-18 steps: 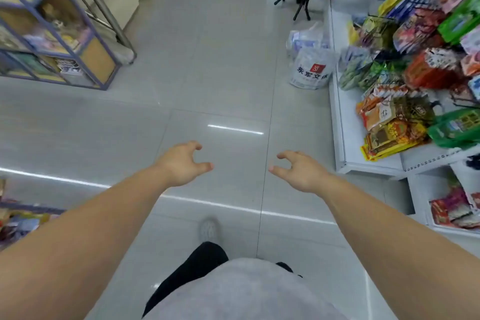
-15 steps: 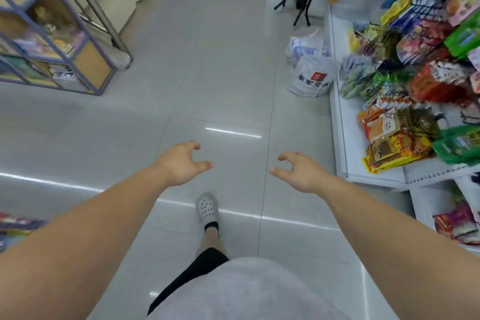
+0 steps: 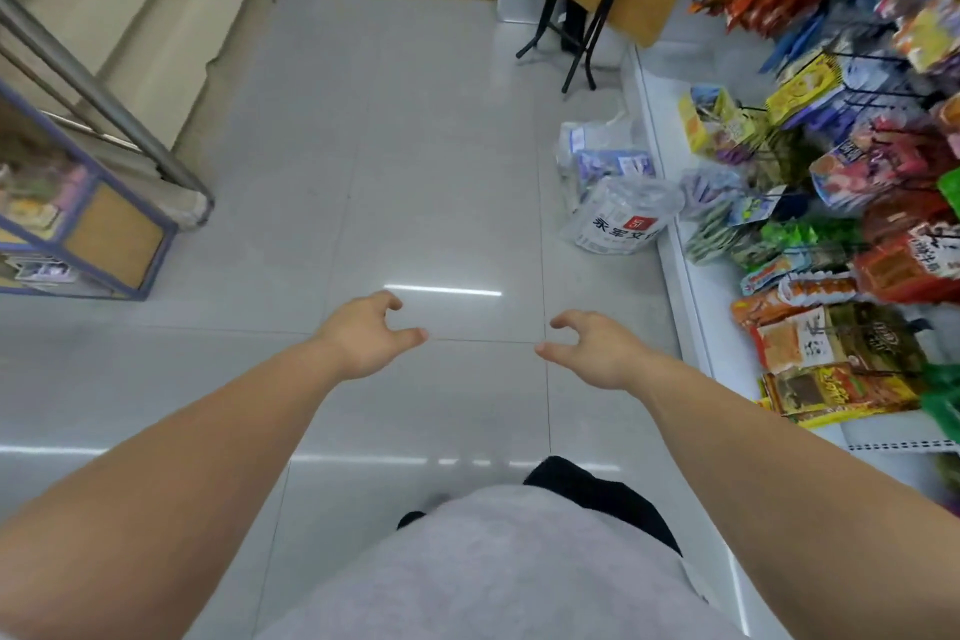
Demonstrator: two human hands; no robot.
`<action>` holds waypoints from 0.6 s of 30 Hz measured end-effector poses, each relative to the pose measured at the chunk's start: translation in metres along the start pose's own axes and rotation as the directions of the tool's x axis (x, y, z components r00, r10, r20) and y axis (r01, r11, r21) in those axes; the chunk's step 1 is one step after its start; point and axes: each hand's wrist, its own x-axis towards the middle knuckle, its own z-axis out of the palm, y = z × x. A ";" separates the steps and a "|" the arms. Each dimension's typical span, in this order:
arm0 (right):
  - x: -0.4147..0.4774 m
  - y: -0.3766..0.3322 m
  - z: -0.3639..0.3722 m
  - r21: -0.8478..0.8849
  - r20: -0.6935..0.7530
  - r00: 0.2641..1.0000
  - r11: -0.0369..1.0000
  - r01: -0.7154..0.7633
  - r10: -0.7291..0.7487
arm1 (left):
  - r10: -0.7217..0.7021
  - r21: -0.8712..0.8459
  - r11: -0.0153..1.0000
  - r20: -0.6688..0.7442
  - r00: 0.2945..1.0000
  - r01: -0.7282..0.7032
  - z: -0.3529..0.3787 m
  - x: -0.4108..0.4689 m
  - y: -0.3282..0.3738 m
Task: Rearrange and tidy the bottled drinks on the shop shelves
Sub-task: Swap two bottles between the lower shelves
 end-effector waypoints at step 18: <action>0.384 -0.102 -0.274 -0.008 0.099 0.992 0.997 0.075 -0.073 | -0.065 0.012 0.998 0.047 0.997 0.064 -0.194 0.372 0.146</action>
